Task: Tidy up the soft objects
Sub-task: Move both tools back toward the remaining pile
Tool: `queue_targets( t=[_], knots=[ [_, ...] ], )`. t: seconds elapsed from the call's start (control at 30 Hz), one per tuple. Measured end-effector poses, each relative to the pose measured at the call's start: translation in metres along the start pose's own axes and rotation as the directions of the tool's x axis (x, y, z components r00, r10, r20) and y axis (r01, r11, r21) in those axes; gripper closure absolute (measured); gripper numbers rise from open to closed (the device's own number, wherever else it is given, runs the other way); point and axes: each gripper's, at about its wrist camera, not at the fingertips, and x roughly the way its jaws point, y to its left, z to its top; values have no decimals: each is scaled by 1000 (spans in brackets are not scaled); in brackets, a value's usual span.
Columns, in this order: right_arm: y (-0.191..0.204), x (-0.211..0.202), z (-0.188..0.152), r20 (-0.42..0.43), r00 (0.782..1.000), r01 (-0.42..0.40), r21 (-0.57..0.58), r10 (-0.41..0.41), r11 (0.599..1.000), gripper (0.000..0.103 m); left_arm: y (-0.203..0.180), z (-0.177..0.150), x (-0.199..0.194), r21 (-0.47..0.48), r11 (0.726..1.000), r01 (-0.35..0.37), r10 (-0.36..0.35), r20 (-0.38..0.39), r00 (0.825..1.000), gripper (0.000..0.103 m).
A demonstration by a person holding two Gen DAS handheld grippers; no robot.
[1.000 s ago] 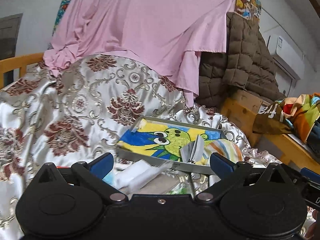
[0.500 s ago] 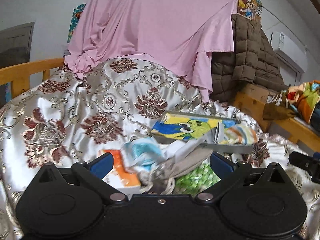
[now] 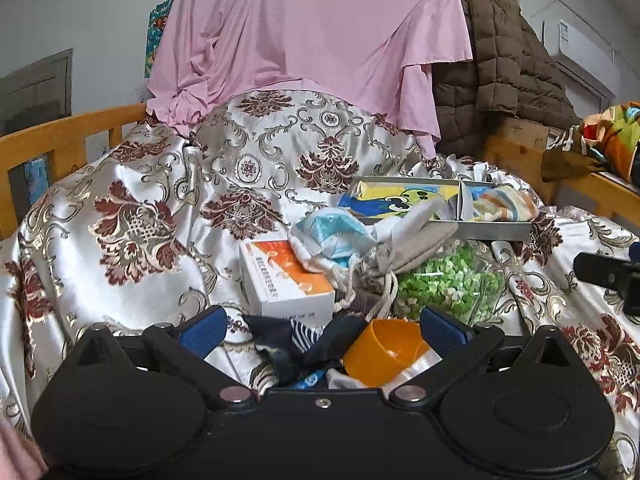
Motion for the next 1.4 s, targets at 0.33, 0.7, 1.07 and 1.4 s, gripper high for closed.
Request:
queue_targets(
  t=[0.33,0.7,1.07,1.4],
  knots=[
    [23,5,-17,-86,993,-86,-23,84,996,0,9,-2,3,-8,1000,-29,28,-97,995,1],
    [56,31,-43,-214,945,-267,-67,248,961,0,34,8,31,-114,993,-23,-7,-254,967,1],
    [71,47,-51,-241,930,-309,-108,276,945,0,45,18,67,-124,992,39,-85,-384,919,1],
    [75,58,-55,-225,934,-309,-130,276,942,0,53,25,108,-140,980,142,-191,-452,871,1]
  ],
)
